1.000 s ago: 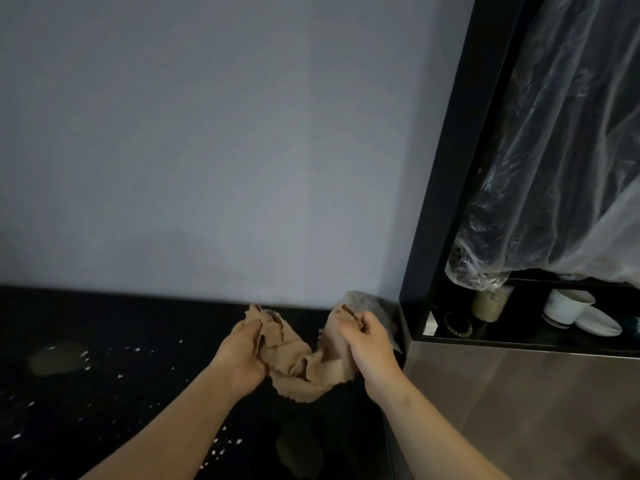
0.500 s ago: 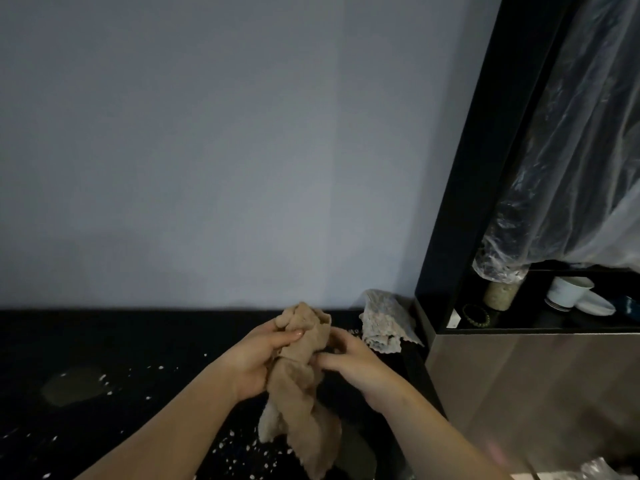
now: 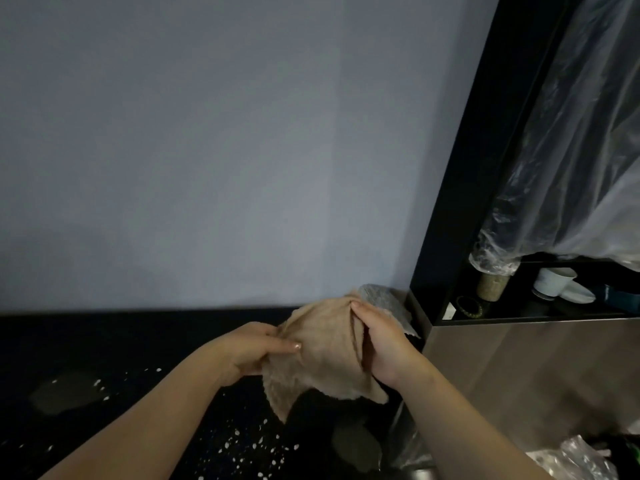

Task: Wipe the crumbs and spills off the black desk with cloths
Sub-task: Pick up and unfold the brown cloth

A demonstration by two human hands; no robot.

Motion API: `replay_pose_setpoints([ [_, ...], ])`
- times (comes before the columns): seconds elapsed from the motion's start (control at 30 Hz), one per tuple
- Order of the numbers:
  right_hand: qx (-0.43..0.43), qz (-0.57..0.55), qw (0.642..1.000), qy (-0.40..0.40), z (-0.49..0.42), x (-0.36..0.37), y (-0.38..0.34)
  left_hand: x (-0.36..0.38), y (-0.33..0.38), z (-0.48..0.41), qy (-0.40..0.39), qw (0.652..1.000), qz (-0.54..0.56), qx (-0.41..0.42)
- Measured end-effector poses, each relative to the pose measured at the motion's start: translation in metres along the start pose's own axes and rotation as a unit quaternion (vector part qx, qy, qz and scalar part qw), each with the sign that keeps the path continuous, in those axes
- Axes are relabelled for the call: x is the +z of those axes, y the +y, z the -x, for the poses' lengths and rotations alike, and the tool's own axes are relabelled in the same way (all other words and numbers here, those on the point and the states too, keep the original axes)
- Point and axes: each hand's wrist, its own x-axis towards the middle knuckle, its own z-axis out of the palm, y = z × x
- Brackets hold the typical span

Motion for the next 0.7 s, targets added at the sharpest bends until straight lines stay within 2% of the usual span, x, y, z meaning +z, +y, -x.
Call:
replay_pose_setpoints([
  [0.07, 0.037, 0.020, 0.999, 0.027, 0.001, -0.007, -0.008, 0.010, 0.002, -0.005, 0.007, 0.996, 0.083, 0.003],
  [0.17, 0.115, 0.186, 0.976, 0.001, 0.005, -0.026, -0.009, 0.033, 0.005, -0.010, 0.006, 0.982, 0.187, 0.012],
  [0.2, 0.122, 0.217, 0.969, -0.004, 0.007, -0.033, -0.007, 0.041, 0.006, -0.012, 0.022, 0.982, 0.186, 0.009],
  [0.27, 0.105, 0.198, 0.974, 0.023, 0.006, -0.049, -0.003, 0.055, 0.006, -0.017, 0.086, 0.986, 0.142, 0.001],
  [0.33, 0.054, 0.175, 0.982, 0.051, 0.005, -0.063, -0.001, 0.063, 0.001, -0.025, 0.151, 0.982, 0.112, 0.007],
  [0.37, 0.027, 0.213, 0.976, 0.043, 0.003, -0.068, 0.000, 0.068, 0.001, -0.026, 0.151, 0.984, 0.098, 0.016],
  [0.4, 0.006, 0.291, 0.956, 0.016, 0.003, -0.073, 0.001, 0.075, 0.001, -0.026, 0.126, 0.990, 0.064, 0.028],
  [0.47, -0.020, 0.485, 0.874, -0.041, 0.000, -0.085, 0.003, 0.087, 0.001, -0.027, 0.052, 0.993, -0.098, 0.039],
  [0.53, -0.057, 0.619, 0.782, -0.041, -0.007, -0.099, 0.003, 0.099, -0.002, -0.037, 0.024, 0.956, -0.288, 0.044],
  [0.6, -0.112, 0.674, 0.730, -0.006, -0.013, -0.109, 0.000, 0.108, -0.001, -0.052, 0.061, 0.907, -0.409, 0.075],
  [0.7, -0.143, 0.723, 0.673, 0.062, -0.019, -0.121, -0.015, 0.114, 0.005, -0.075, 0.154, 0.864, -0.456, 0.148],
])
